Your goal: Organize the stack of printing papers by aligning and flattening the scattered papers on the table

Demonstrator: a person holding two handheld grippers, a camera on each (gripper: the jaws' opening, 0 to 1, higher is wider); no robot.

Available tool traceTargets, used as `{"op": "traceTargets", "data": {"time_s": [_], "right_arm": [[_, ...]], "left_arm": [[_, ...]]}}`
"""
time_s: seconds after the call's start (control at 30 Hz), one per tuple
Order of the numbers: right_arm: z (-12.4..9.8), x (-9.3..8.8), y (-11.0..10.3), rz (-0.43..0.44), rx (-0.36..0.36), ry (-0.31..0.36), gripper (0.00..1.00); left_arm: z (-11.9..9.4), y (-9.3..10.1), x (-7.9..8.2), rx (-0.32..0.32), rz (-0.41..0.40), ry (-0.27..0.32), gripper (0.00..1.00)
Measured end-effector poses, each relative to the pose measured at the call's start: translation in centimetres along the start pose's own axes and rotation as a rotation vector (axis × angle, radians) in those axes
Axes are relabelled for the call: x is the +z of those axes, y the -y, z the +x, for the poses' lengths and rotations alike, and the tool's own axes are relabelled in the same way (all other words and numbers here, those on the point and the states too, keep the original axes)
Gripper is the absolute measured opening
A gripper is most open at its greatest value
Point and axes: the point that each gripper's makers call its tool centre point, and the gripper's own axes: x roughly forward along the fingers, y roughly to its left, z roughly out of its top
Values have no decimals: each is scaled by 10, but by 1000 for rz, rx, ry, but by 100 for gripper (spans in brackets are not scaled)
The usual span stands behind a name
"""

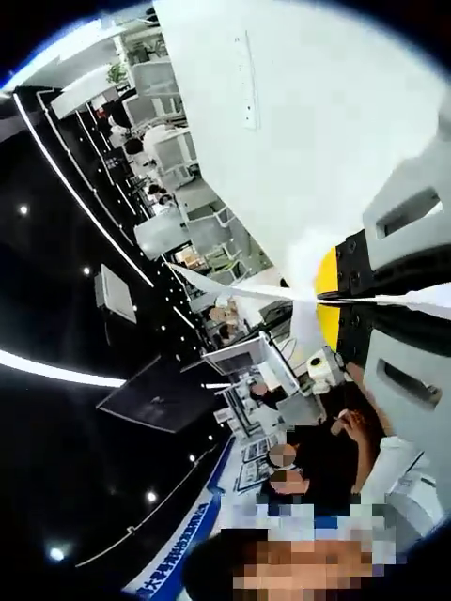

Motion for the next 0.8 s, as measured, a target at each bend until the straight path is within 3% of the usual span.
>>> {"op": "traceTargets", "data": {"time_s": [0.23, 0.57, 0.8], "right_arm": [[7, -7, 10, -1, -14, -25, 0], [21, -34, 19, 19, -28, -82, 0], [23, -38, 19, 17, -27, -91, 0]], "left_arm": [[1, -1, -1, -2, 4, -1, 6], [0, -1, 0, -14, -1, 5, 7], [-1, -1, -1, -9, 0, 5, 7]]}}
